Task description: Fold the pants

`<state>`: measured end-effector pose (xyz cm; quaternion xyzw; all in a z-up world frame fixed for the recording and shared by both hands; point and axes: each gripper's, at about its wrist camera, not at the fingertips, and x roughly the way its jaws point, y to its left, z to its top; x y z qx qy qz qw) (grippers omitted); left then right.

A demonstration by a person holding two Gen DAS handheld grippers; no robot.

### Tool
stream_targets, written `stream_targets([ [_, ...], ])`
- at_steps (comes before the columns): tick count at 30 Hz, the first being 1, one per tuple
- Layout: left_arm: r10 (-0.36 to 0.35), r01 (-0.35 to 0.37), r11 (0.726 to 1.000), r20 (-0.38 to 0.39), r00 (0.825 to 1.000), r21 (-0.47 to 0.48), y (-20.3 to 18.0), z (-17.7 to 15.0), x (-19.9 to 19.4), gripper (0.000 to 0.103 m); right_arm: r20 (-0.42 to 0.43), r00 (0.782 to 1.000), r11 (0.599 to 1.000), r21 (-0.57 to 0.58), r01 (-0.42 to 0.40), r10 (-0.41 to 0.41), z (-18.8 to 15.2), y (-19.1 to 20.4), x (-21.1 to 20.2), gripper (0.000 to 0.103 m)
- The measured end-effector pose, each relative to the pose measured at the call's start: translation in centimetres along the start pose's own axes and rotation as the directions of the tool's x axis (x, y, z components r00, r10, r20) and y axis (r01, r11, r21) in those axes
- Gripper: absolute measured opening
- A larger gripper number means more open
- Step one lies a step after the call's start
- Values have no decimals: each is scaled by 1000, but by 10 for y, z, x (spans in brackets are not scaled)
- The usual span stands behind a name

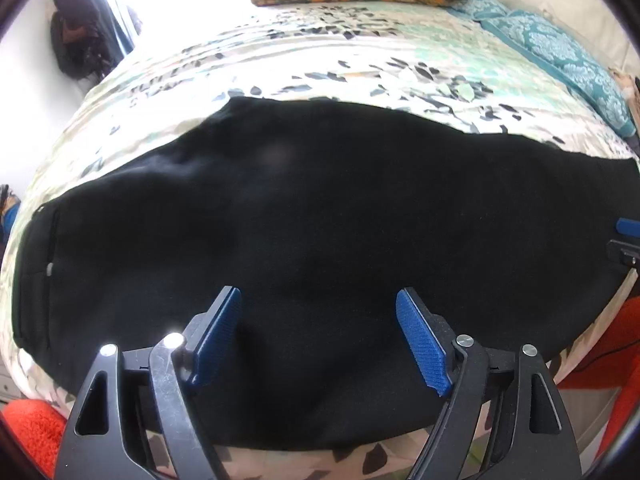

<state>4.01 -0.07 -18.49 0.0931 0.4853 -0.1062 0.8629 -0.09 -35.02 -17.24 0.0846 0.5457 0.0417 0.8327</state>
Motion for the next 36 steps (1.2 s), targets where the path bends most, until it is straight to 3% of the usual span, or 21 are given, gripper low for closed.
stream_targets([
  [2, -25, 25, 1000, 39, 999, -7, 0, -1, -12, 82, 82, 996, 996, 84, -42, 35, 6, -14, -18, 103],
  [4, -34, 33, 999, 57, 998, 17, -5, 0, -16, 82, 133, 991, 992, 121, -37, 21, 8, -25, -30, 103],
  [7, -15, 15, 998, -5, 1000, 64, -18, -1, 3, 82, 63, 998, 982, 187, -12, 0, 7, -40, -20, 103],
  [9, -9, 13, 998, -60, 998, 64, -16, -6, 20, 84, 18, 999, 965, 260, -34, 31, 0, -55, -13, 103],
  [14, -23, 26, 997, -39, 999, 68, -7, -8, 16, 85, 121, 993, 916, 399, -41, -8, -5, -96, -50, 102],
  [17, -27, 29, 997, -29, 999, 71, -6, -11, 15, 85, 304, 952, 799, 581, -154, -37, -22, -152, -97, 102],
  [20, -26, 28, 998, -31, 999, 64, -6, -10, 15, 85, 424, 894, 622, 742, -251, -145, -51, -213, -135, 102],
  [22, -27, 29, 997, -28, 999, 66, -6, -10, 15, 85, 387, 904, 522, 816, -246, -179, -67, -248, -142, 102],
  [24, -29, 30, 997, -26, 999, 65, -5, -10, 16, 85, 331, 936, 472, 848, -242, -116, -77, -276, -134, 101],
  [27, -30, 31, 998, -26, 999, 58, -4, -9, 16, 86, 322, 947, 440, 851, -287, -5, -87, -294, -117, 93],
  [29, -28, 29, 998, -27, 999, 56, -5, -9, 16, 86, 308, 950, 444, 846, -296, 46, -84, -294, -106, 92],
  [34, -30, 32, 998, -25, 999, 60, -4, -10, 15, 86, 297, 955, 476, 842, -253, -17, -79, -295, -96, 88],
  [36, -30, 32, 998, -23, 999, 62, -4, -11, 15, 86, 304, 952, 495, 834, -246, -40, -75, -297, -95, 80],
])
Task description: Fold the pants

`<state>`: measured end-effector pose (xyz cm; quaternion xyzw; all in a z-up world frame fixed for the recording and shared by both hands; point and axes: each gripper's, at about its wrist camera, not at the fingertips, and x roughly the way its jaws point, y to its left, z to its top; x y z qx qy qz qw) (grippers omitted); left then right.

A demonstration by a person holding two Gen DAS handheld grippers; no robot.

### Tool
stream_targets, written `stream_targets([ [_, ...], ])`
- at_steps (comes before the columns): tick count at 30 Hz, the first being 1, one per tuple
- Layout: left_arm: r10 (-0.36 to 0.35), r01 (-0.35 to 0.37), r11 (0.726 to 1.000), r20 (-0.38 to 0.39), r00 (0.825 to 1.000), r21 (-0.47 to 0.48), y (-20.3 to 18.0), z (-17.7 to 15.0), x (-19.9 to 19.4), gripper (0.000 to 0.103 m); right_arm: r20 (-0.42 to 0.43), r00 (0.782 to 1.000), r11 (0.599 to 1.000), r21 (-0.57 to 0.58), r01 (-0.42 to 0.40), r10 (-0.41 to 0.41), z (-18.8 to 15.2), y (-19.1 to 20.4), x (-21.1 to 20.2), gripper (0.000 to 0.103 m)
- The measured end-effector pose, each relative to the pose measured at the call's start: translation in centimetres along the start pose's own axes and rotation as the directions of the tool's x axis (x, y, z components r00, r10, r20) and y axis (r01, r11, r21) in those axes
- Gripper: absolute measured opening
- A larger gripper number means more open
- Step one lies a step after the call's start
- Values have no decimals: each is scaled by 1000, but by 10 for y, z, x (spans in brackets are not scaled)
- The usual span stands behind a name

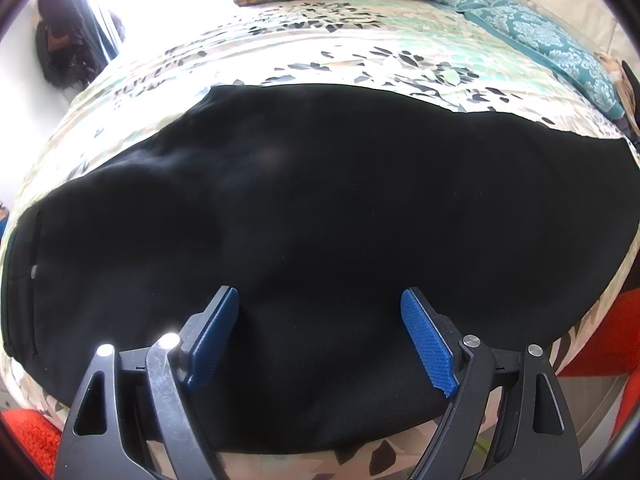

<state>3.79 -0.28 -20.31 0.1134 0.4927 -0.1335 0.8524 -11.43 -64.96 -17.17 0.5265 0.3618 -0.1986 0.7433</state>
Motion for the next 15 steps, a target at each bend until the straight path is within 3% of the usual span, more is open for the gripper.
stream_targets([
  [2, 1, -1, 1000, 2, 1000, 1, 0, 0, 0, 86, -11, 1000, 1000, -2, 26, -26, 1, -1, 7, 75],
  [4, 2, -2, 1000, 2, 1000, 1, -1, 0, 1, 86, -13, 998, 998, 11, 63, -63, 3, -5, 9, 62],
  [5, 1, -1, 1000, 1, 1000, 1, -1, 0, 0, 86, -4, 996, 995, 29, 91, -91, 3, -11, 7, 35],
  [6, 0, 0, 1000, -5, 1000, -3, 0, 1, 0, 86, -3, 998, 996, 60, 70, -70, 2, -18, 6, 26],
  [9, -4, 3, 999, -19, 1000, -37, 1, 4, -10, 84, 27, 999, 998, 49, 39, -40, -2, -17, -5, 21],
  [12, -45, 45, 998, 6, 999, -42, 1, 3, -21, 84, 71, 997, 999, -37, 13, -11, -8, 1, -19, 19],
  [15, -38, 36, 997, -35, 999, -63, 4, 3, -11, 84, 94, 995, 992, -128, 2, 10, -17, 24, -29, 17],
])
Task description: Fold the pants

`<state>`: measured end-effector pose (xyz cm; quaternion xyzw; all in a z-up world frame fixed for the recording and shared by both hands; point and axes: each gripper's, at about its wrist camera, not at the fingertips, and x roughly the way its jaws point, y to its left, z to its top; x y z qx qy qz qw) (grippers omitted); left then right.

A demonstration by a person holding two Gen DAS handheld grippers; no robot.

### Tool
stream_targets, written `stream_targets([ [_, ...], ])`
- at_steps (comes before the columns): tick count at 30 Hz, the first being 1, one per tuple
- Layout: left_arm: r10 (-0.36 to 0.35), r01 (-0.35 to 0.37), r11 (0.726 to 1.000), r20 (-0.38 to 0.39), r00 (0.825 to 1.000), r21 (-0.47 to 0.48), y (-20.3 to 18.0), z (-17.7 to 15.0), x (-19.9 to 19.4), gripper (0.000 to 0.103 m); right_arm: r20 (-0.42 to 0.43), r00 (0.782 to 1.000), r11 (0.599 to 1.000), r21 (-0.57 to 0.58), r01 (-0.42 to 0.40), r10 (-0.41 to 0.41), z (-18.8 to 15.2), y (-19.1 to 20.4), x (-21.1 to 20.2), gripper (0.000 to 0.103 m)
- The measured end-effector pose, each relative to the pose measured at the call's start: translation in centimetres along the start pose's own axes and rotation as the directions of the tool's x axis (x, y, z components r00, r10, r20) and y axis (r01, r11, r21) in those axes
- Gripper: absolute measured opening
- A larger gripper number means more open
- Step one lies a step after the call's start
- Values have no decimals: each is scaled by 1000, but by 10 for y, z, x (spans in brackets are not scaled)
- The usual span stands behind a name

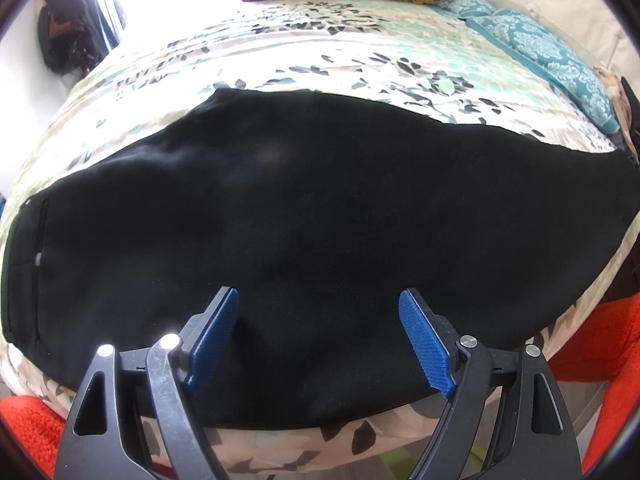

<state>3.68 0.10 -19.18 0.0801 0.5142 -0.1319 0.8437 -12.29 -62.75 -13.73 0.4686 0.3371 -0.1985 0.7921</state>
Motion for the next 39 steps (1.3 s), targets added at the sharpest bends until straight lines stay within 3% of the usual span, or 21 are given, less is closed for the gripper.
stream_targets([
  [5, -42, 42, 993, 3, 999, -107, 17, 4, 1, 84, -20, 997, 984, -158, -82, 80, -31, 61, -10, 16],
  [12, -57, 59, 987, 13, 998, -152, 28, 4, -1, 84, -193, 967, 920, -322, -222, 165, -113, 162, 28, 16],
  [20, -66, 68, 986, 19, 998, -155, 37, 2, 2, 84, -446, 890, 824, -465, -324, 98, -233, 238, 95, 16],
  [25, -57, 59, 989, 19, 998, -133, 34, 2, 2, 84, -502, 861, 759, -531, -376, 75, -290, 274, 116, 17],
  [28, -60, 62, 989, 19, 998, -135, 35, 2, 2, 84, -515, 857, 687, -611, -394, 33, -328, 288, 122, 17],
  [31, -68, 70, 987, 19, 997, -142, 36, 2, 2, 84, -483, 875, 603, -706, -371, -28, -354, 295, 121, 31],
  [33, -76, 77, 986, 19, 997, -148, 38, 2, 2, 84, -517, 856, 556, -719, -416, -28, -362, 296, 112, 67],
  [34, -81, 82, 985, 17, 997, -155, 39, 3, 1, 84, -527, 850, 536, -725, -433, -25, -364, 296, 105, 74],
  [37, -112, 113, 973, 15, 994, -199, 46, 3, -1, 84, -528, 849, 501, -732, -461, 9, -356, 295, 83, 78],
  [39, -144, 144, 959, 20, 989, -243, 52, 4, -2, 84, -471, 882, 501, -765, -405, -6, -345, 294, 77, 78],
])
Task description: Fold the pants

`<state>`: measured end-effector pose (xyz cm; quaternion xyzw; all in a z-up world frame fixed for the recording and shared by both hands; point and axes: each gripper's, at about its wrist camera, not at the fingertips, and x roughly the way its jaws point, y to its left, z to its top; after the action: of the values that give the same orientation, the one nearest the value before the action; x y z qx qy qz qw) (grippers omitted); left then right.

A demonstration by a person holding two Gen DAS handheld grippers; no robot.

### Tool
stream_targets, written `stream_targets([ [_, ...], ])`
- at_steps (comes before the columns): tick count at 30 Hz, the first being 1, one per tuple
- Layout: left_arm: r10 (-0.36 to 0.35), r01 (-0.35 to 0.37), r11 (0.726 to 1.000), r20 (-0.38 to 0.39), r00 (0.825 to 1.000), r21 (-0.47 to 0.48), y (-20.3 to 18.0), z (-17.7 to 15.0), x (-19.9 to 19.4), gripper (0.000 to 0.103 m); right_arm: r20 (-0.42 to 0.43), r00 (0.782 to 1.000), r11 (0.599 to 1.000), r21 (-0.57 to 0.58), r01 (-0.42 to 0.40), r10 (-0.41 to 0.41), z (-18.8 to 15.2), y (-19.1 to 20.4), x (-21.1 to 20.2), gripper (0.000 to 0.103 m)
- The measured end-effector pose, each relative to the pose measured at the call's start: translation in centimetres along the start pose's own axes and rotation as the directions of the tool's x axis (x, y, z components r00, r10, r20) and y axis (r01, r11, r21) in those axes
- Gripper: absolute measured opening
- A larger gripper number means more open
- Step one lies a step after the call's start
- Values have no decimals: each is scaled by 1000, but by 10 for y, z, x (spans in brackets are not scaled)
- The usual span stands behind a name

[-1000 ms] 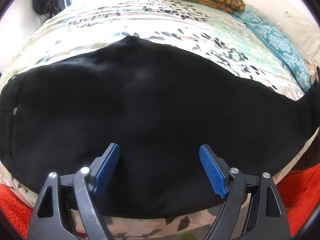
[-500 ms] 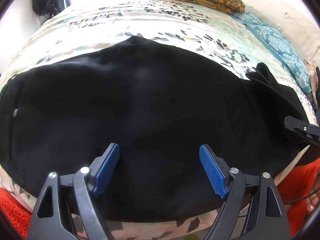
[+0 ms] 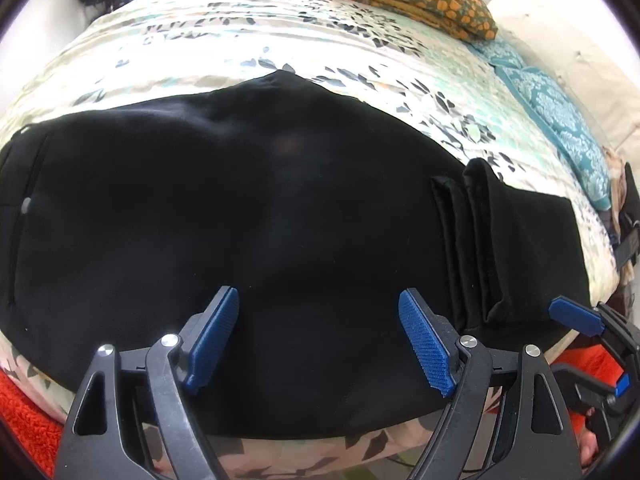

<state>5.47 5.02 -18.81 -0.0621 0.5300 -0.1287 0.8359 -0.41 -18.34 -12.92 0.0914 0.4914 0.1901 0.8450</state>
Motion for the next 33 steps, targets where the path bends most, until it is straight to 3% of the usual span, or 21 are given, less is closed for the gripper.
stream_targets([
  [2, -27, 27, 999, -1, 1000, -41, 6, 1, 0, 84, -25, 998, 998, -14, 65, -65, 8, -5, 6, 74],
  [5, -28, 28, 999, 1, 1000, -47, 5, 0, 0, 84, -89, 992, 994, -62, 87, -93, 19, 1, 24, 56],
  [10, 57, -57, 997, 2, 998, 52, -10, -4, 5, 84, -124, 971, 965, -193, 179, -205, 18, 20, 54, 43],
  [12, 96, -96, 991, 5, 995, 97, -17, -5, 7, 84, -131, 963, 959, -195, 206, -234, 17, 18, 59, 26],
  [17, 156, -155, 974, 8, 988, 165, -26, -9, 10, 84, -114, 971, 971, -147, 191, -208, 21, 15, 51, 20],
  [26, 179, -177, 966, 7, 984, 188, -27, -10, 11, 84, -82, 991, 995, -17, 103, -104, 27, 3, 25, 18],
  [29, 158, -156, 974, 2, 987, 163, -23, -8, 10, 84, -65, 996, 997, 35, 69, -66, 30, 0, 15, 18],
  [33, 71, -71, 996, -3, 997, 55, -8, -1, 5, 84, -40, 999, 998, 53, 30, -28, 33, 7, 5, 18],
])
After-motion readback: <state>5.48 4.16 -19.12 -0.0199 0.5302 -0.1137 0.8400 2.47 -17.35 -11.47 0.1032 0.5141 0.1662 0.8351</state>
